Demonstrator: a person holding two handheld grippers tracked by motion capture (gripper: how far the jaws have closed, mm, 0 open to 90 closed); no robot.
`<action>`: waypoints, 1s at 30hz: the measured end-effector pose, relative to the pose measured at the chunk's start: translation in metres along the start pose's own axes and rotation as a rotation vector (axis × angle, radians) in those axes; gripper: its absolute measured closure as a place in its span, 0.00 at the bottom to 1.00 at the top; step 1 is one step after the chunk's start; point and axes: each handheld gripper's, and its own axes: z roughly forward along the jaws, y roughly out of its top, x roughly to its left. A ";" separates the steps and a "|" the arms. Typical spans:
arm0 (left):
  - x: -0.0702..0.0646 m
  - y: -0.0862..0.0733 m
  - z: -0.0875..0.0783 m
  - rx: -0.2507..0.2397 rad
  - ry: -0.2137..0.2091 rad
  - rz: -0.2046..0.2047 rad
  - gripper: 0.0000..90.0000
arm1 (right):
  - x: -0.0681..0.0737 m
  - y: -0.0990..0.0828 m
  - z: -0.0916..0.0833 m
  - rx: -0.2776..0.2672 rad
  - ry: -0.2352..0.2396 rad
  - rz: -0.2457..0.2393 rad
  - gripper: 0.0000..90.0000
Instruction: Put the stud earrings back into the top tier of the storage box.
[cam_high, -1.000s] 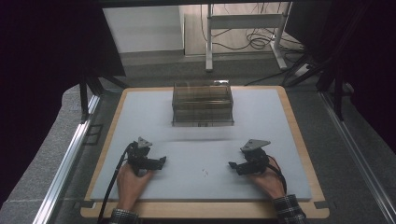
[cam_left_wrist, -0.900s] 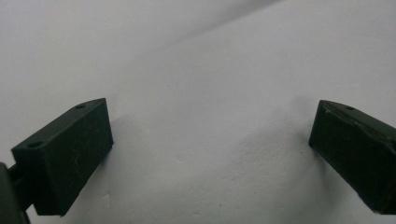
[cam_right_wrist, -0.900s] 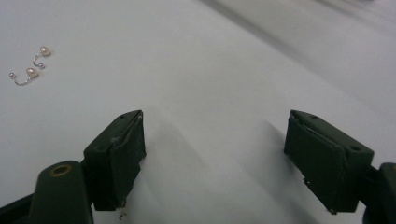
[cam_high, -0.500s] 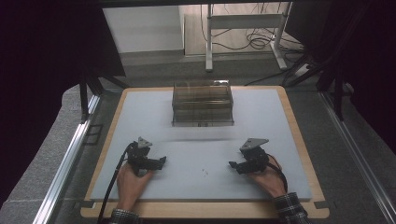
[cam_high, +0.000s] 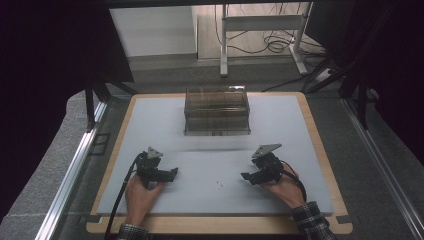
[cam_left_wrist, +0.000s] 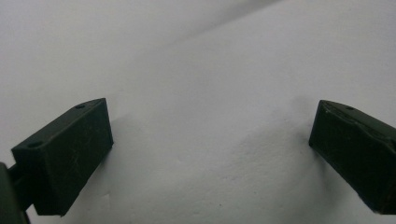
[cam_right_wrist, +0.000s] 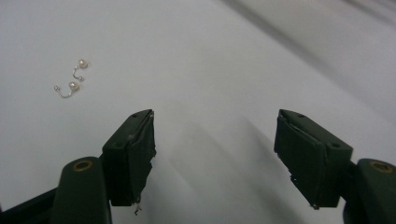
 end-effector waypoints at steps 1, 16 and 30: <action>0.000 0.000 0.000 0.000 0.000 0.000 0.00 | 0.000 0.002 0.000 0.000 0.001 -0.003 0.31; 0.000 0.000 0.000 0.000 0.000 0.000 0.00 | 0.007 0.022 0.010 0.087 0.065 -0.060 0.45; 0.000 0.000 0.000 0.000 0.000 0.000 0.00 | 0.022 0.039 0.024 0.144 0.172 -0.105 0.66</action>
